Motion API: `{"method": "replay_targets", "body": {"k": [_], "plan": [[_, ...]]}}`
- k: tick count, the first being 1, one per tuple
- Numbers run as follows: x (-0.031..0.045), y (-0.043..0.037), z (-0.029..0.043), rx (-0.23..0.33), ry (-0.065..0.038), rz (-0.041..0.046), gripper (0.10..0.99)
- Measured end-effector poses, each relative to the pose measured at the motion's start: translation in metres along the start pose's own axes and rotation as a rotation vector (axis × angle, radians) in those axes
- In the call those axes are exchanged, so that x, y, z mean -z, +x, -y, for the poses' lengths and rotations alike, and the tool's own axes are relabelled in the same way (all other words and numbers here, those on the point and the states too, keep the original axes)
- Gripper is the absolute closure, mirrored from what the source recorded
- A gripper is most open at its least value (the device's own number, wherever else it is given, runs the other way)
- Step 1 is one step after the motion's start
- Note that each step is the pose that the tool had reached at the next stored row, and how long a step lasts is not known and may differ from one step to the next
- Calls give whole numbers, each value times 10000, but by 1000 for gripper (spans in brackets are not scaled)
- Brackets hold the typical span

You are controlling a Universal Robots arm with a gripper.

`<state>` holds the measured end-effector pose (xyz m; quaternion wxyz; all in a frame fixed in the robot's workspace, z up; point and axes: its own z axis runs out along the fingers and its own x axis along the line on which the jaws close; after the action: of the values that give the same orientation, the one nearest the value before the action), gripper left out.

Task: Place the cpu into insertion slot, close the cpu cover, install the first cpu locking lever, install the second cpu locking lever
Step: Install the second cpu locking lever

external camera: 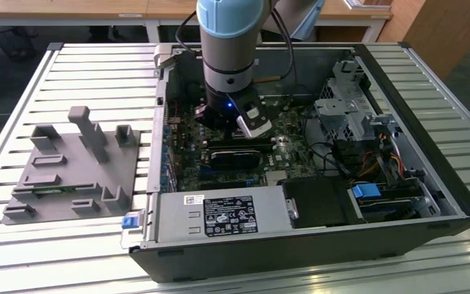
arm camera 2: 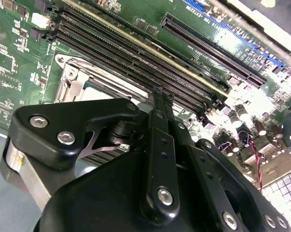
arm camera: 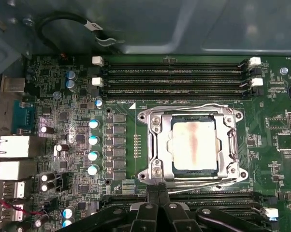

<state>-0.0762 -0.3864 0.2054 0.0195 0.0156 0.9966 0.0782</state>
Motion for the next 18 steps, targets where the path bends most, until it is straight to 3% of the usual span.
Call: {"method": "replay_targets", "body": {"k": [4,18], "plan": [[-24,4,9,-4,-150,7,965],[-112,91,27,2,-645,154,965]]}}
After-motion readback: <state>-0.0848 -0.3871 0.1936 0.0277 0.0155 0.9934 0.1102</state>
